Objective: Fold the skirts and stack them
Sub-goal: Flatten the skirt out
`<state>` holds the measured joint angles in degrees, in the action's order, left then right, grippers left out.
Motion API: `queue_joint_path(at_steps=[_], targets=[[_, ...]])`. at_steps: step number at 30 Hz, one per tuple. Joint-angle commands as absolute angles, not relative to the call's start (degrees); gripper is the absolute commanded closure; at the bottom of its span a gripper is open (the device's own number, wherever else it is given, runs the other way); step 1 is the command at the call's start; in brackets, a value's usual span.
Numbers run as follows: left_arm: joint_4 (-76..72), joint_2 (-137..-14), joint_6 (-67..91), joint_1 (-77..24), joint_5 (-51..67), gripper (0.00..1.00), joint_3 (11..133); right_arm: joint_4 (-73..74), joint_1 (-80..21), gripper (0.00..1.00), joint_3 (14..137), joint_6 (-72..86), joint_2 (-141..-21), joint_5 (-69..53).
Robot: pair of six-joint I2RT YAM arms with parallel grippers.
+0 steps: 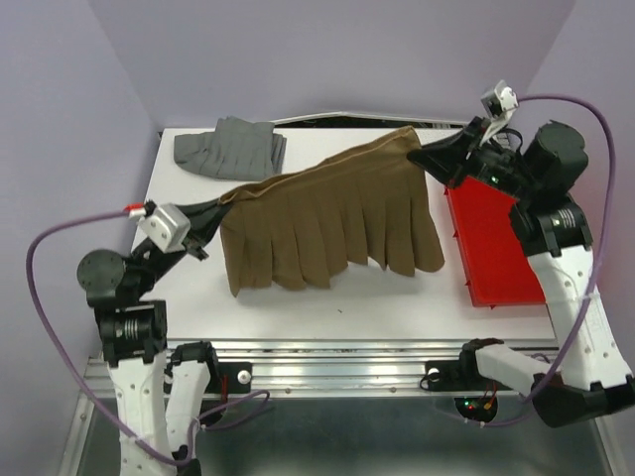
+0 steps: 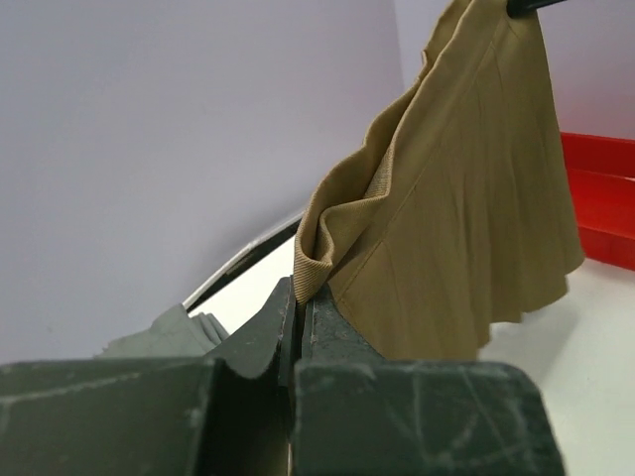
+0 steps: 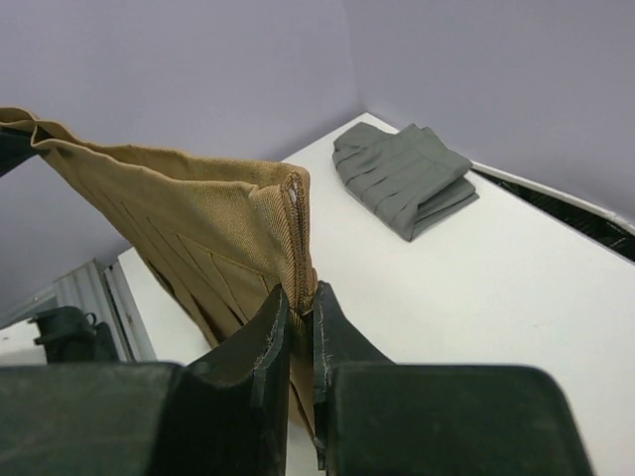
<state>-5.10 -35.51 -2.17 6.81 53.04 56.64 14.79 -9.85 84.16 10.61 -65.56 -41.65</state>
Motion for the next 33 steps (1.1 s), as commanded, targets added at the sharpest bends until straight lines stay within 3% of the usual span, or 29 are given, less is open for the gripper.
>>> queue_joint_path(at_steps=[1, 7, 11, 15, 18, 23, 27, 33], targets=[[-0.09, -27.1, -7.91, 8.53, 48.87, 1.0, 55.81, 16.17, -7.38, 0.99, 83.59, 8.69, -57.93, -35.16], [14.57, -22.5, -13.69, 8.53, 51.94, 1.0, 58.63, 25.39, -7.38, 0.99, 80.87, 10.8, -52.04, -35.07], [18.29, -25.92, -15.03, 8.53, 48.53, 1.0, 54.15, 25.23, -7.38, 0.99, 70.34, 12.83, -51.85, -32.44], [13.55, -37.5, -11.96, 8.53, 42.81, 1.0, 49.14, 19.96, -7.38, 0.99, 62.5, 12.92, -59.92, -24.81], [6.43, -52.85, -9.95, 7.91, 41.06, 1.0, 48.08, 14.69, -7.38, 0.99, 61.7, 12.84, -71.6, -22.16], [-1.23, -75.19, -8.97, 4.49, 35.52, 1.0, 54.74, 9.67, -7.38, 0.99, 69.59, 11.52, -95.73, -22.07], [2.02, -98.54, -6.6, 3.87, 33.84, 1.0, 70.72, 10.72, -7.38, 0.99, 84.44, 8.71, -111.07, -20.48], [-2.26, -111.0, -0.36, 3.69, 32.35, 0.96, 82.35, 9.94, -7.38, 0.99, 96.58, 8.88, -123.03, -17.49]])
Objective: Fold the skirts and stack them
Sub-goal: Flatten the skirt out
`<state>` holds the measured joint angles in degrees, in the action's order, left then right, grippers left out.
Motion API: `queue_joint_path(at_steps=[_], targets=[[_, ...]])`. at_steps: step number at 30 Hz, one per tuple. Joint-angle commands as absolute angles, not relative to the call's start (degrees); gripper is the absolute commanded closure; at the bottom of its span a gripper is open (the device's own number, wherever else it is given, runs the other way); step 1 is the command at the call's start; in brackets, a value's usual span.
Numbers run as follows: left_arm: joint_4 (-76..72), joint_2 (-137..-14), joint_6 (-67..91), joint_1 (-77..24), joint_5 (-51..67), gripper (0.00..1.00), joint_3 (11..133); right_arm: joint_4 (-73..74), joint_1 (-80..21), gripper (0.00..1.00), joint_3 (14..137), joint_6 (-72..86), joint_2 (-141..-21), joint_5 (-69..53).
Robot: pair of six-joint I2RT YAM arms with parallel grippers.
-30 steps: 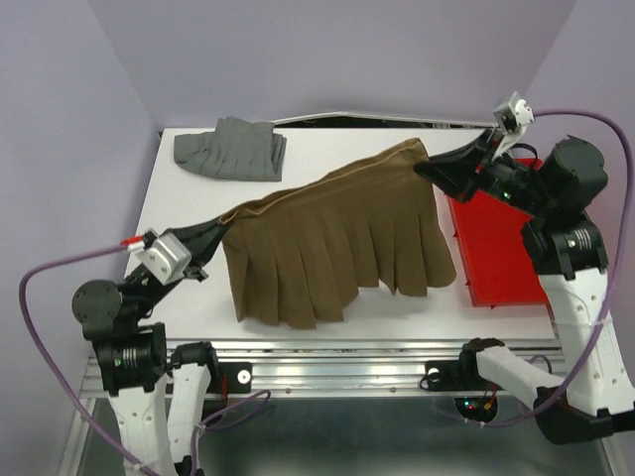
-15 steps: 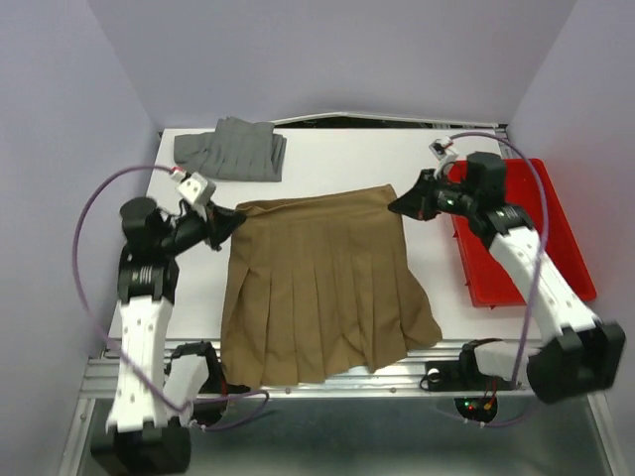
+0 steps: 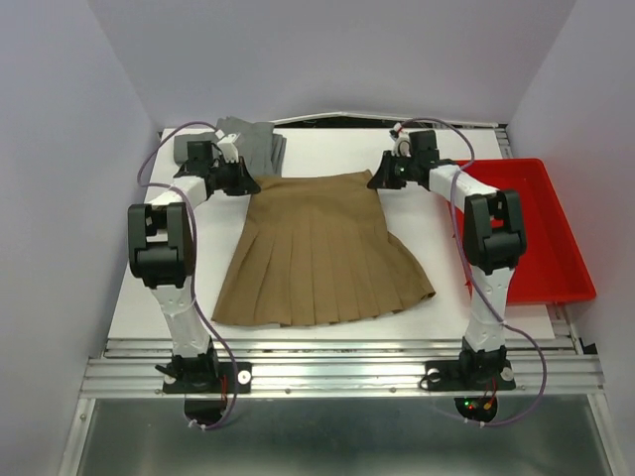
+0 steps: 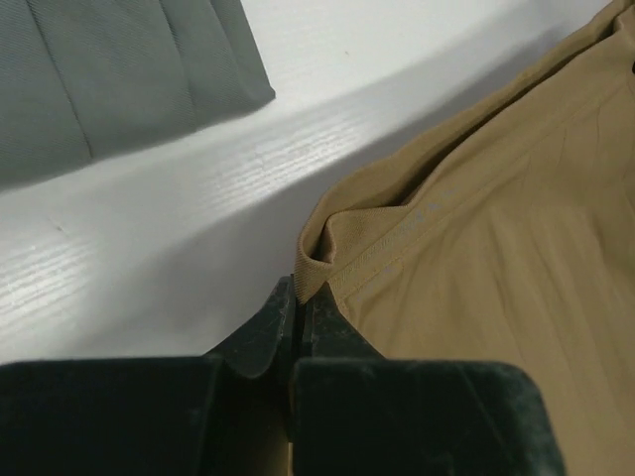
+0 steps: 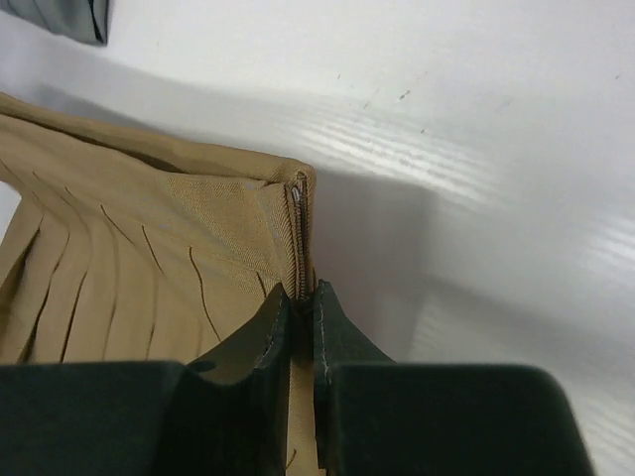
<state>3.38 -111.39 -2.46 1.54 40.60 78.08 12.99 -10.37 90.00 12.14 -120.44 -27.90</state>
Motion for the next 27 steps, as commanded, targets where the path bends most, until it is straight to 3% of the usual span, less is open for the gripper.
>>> queue_joint_path(at_steps=[1, 2, 3, 4, 5, 7, 8, 9, 10, 14, 16, 21, 27], targets=[[-3.85, -111.09, -0.35, 3.69, 32.26, 0.94, 82.27, 9.24, -7.38, 0.98, 98.33, 9.14, -123.74, -17.4], [-5.43, -111.35, -0.35, 3.52, 31.99, 0.81, 82.87, 8.97, -7.38, 0.89, 99.48, 9.4, -124.53, -17.32], [-5.28, -111.88, -0.35, 3.43, 31.47, 0.62, 83.4, 9.66, -7.38, 0.61, 101.49, 9.49, -125.76, -17.05], [-5.27, -112.15, -0.35, 3.43, 31.38, 0.62, 84.37, 9.67, -7.38, 0.35, 101.51, 9.49, -126.12, -16.88], [-2.92, -112.15, -0.35, 3.43, 30.85, 0.51, 86.29, 10.71, -7.38, 0.24, 102.38, 9.41, -126.04, -16.7], [-0.28, -110.58, -2.45, 3.43, 30.76, 0.44, 87.27, 12.12, -7.38, 0.17, 102.04, 7.83, -124.29, -16.08], [2.0, -109.09, -3.59, 3.51, 30.33, 0.4, 87.1, 14.04, -7.38, 0.16, 101.08, 6.95, -123.32, -16.17], [2.54, -105.33, -5.43, 3.52, 28.15, 0.25, 85.45, 15.02, -7.38, 0.16, 100.29, 6.33, -122.27, -15.91], [3.16, -103.29, -6.58, 3.52, 26.91, 0.19, 84.3, 16.07, -7.38, 0.16, 99.59, 5.11, -119.99, -15.73], [8.51, -93.45, -10.45, 3.43, 23.2, 0.16, 77.71, 21.43, -7.38, 0.21, 93.44, 2.64, -115.32, -17.48], [11.24, -88.43, -11.94, 3.51, 23.38, 0.19, 72.35, 24.51, -7.38, 0.27, 89.31, 1.93, -112.95, -20.03], [16.34, -80.26, -14.41, 3.43, 24.34, 0.39, 62.34, 31.45, -7.38, 0.41, 83.07, 0.62, -110.14, -22.58], [20.03, -77.25, -17.57, 2.9, 25.57, 0.45, 55.82, 33.66, -7.38, 0.51, 74.28, 0.7, -106.53, -26.45]])
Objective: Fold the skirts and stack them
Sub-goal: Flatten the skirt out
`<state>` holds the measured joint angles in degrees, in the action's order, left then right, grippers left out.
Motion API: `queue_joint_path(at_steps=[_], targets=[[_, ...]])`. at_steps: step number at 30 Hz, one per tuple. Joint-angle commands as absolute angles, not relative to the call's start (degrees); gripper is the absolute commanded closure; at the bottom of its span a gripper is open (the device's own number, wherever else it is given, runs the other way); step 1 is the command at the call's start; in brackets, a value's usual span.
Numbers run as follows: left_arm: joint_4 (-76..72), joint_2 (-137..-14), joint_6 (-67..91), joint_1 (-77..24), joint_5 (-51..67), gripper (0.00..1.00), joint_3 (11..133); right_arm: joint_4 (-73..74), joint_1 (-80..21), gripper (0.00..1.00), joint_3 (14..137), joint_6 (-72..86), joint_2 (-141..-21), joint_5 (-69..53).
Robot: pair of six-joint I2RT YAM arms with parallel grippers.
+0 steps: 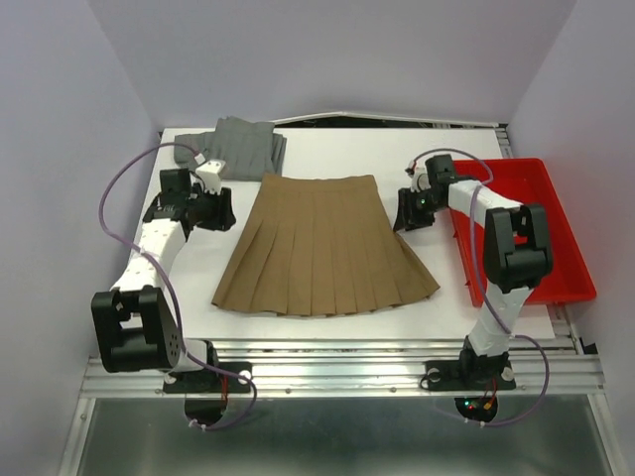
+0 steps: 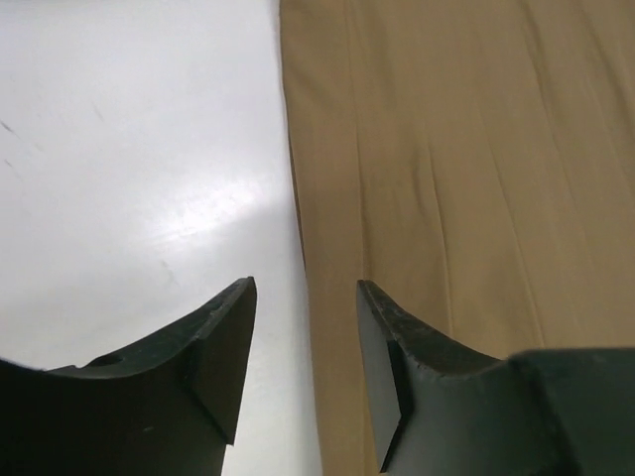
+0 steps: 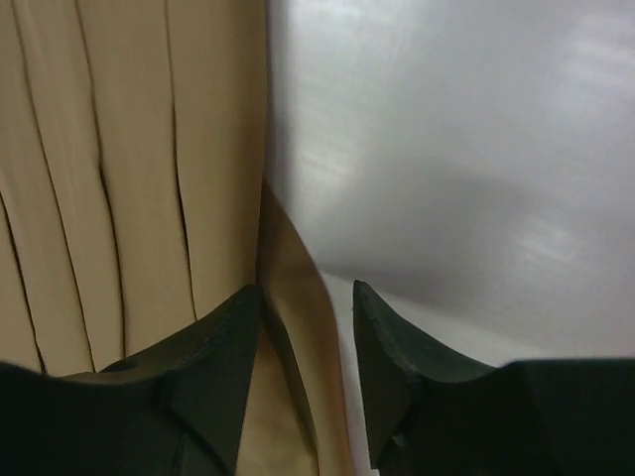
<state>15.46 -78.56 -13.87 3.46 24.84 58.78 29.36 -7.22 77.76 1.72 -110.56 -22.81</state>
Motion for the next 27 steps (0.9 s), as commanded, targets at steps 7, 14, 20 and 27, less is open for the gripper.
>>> queue_joint_path(at_steps=[7, 14, 20, 27], targets=[[22.33, -84.0, -18.9, 0.35, 25.4, 0.64, 56.86, 33.49, -9.49, 0.7, 64.08, 0.96, -103.28, -31.1], [21.27, -97.54, -15.04, -6.67, 25.05, 0.79, 65.45, 26.83, -20.71, 0.75, 54.76, 4.83, -96.7, -40.42], [21.62, -112.22, -13.19, -11.16, 24.0, 0.82, 77.67, 16.71, -31.09, 0.49, 48.61, 10.8, -89.75, -42.54], [26.62, -129.71, -13.36, -16.52, 21.89, 0.81, 109.39, 27.05, -33.93, 0.32, 57.9, 3.35, -84.99, -38.34]])
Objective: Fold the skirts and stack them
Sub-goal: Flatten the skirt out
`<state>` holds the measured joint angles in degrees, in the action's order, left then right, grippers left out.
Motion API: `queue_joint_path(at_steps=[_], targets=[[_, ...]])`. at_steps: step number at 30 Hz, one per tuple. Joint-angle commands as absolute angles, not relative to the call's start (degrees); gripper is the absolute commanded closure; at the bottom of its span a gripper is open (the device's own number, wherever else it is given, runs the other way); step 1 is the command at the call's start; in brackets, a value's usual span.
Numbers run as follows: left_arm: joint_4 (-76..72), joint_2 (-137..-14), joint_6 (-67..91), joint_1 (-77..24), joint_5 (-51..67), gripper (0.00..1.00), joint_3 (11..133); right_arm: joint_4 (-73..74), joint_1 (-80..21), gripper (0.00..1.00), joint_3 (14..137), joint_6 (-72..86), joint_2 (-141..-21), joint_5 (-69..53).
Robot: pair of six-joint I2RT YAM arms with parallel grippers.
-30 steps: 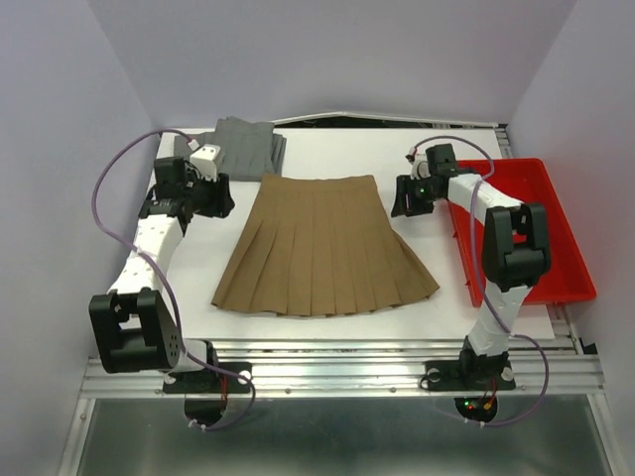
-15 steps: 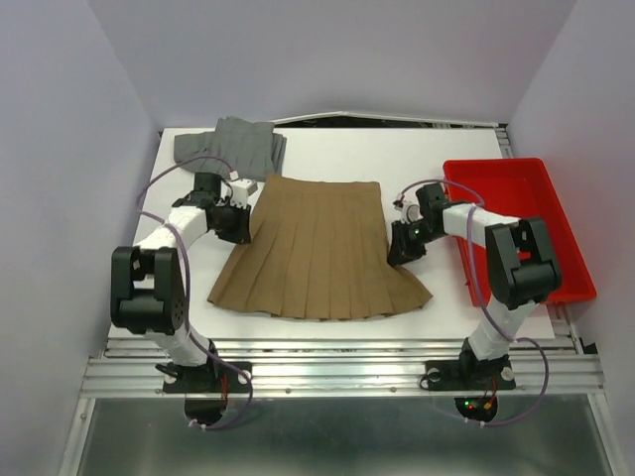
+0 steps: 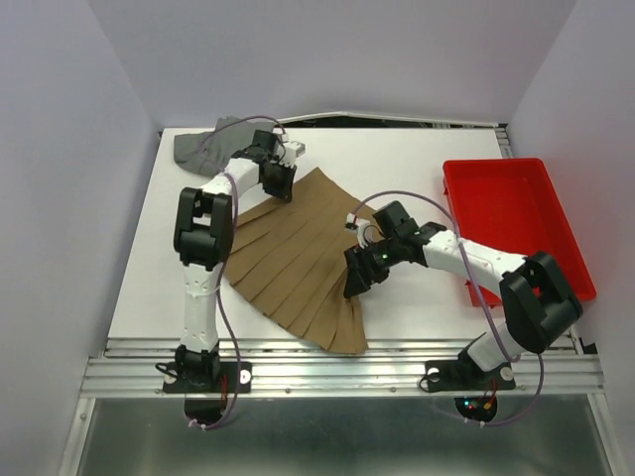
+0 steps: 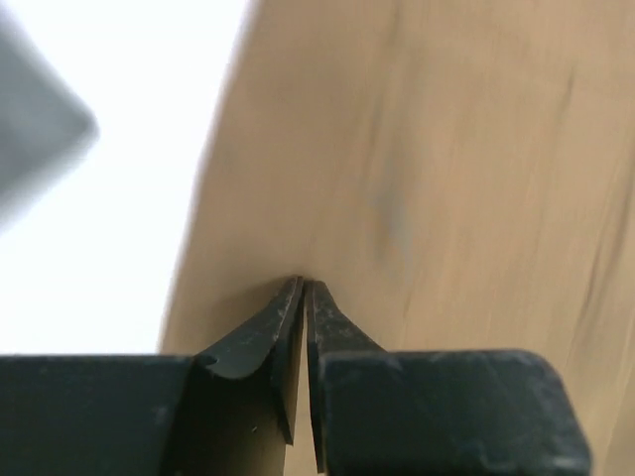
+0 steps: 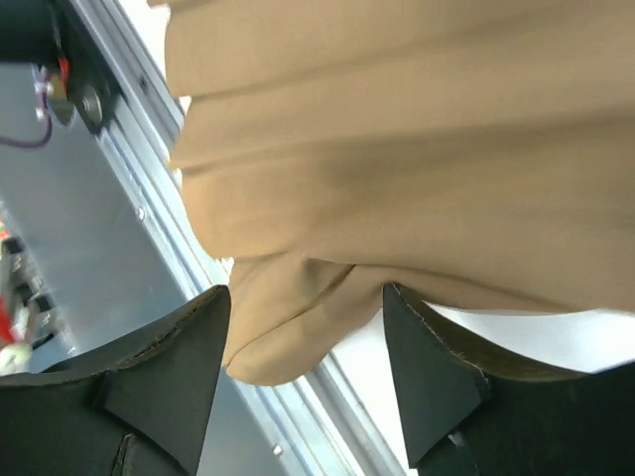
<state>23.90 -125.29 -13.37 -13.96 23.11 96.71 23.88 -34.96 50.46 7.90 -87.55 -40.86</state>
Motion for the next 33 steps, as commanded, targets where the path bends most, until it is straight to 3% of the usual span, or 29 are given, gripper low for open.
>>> queue_joint_path(at_steps=[1, 5, 9, 12, 15, 22, 28, 33], targets=[[27.59, -133.21, -13.36, -17.74, 22.41, 0.79, 112.99, 28.2, -33.06, 0.33, 59.31, 2.38, -84.64, -35.71], [30.06, -135.53, -13.45, -19.51, 23.47, 0.66, 123.48, 29.88, -23.57, 0.33, 65.11, -2.17, -84.11, -34.54], [27.96, -127.9, -11.61, -18.64, 21.36, 0.55, 117.46, 32.07, -19.6, 0.38, 72.23, -9.13, -90.42, -28.75], [27.42, -117.89, -10.81, -17.84, 22.41, 0.55, 109.02, 32.96, -19.07, 0.42, 76.88, -12.64, -97.28, -25.93], [27.77, -105.16, -10.99, -18.19, 23.29, 0.54, 92.79, 33.31, -19.07, 0.43, 80.76, -14.5, -103.35, -24.88], [31.91, -95.37, -11.69, -18.02, 21.37, 0.54, 72.9, 36.12, -19.07, 0.48, 86.22, -17.4, -113.81, -23.47], [31.91, -100.44, -13.18, -17.4, 21.44, 0.57, 68.29, 37.0, -19.07, 0.5, 79.21, -18.54, -111.81, -19.69], [31.55, -108.44, -15.03, -17.14, 21.01, 0.62, 72.5, 38.23, -19.07, 0.51, 72.17, -18.81, -108.9, -19.33]])
